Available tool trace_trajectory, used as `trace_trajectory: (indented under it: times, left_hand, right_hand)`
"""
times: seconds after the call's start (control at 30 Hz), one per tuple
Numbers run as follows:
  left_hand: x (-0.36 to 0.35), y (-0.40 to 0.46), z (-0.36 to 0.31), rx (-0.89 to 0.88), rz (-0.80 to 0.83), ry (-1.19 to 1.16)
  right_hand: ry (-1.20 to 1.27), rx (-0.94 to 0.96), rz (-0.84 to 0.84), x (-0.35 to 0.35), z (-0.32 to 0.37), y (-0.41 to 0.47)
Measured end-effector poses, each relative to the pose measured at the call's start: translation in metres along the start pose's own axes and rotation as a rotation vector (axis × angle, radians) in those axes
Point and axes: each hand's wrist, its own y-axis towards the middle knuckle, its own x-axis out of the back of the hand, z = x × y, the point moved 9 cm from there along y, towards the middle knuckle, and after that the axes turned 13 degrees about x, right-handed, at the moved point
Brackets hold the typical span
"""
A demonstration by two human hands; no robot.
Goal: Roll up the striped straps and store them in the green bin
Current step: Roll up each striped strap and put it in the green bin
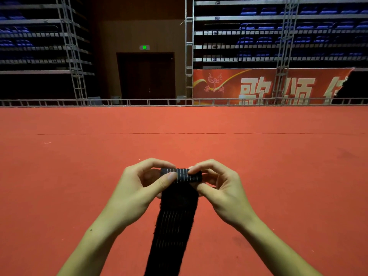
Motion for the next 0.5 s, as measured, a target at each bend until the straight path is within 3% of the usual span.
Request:
trace_trajectory:
  times: [0.2, 0.5]
  left_hand:
    - [0.006, 0.0, 0.001, -0.039, -0.058, 0.059]
    - [0.002, 0.003, 0.003, 0.028, -0.036, 0.023]
  right_hand:
    - [0.065, -0.111, 0.055, 0.0, -0.006, -0.005]
    - [0.044, -0.018, 0.044, 0.002, 0.004, 0.003]
